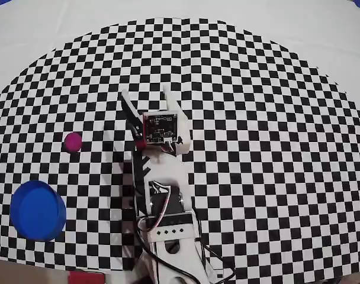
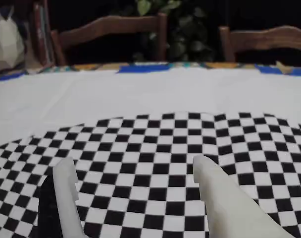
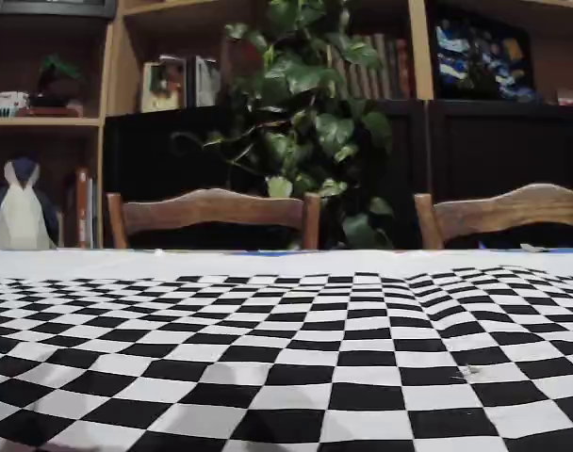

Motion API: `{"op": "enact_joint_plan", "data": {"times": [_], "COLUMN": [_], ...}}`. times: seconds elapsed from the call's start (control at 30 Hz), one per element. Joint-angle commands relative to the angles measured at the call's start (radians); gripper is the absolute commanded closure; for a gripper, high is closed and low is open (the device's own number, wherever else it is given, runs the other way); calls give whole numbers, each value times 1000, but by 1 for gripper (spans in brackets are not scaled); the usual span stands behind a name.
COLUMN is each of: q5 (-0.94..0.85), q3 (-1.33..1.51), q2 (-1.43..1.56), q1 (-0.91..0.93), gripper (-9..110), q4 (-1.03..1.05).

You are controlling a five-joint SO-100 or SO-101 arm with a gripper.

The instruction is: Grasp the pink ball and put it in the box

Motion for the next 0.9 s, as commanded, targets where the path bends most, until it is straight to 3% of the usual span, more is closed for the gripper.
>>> {"op": "enact_joint_plan", "data": {"times": [0.0, 0.87], "q5": [-6, 0], "q3": [8, 8], "q2": [-2, -11], "q1": [-40, -360], "gripper": [74, 74], "q4": [-5, -12]}}
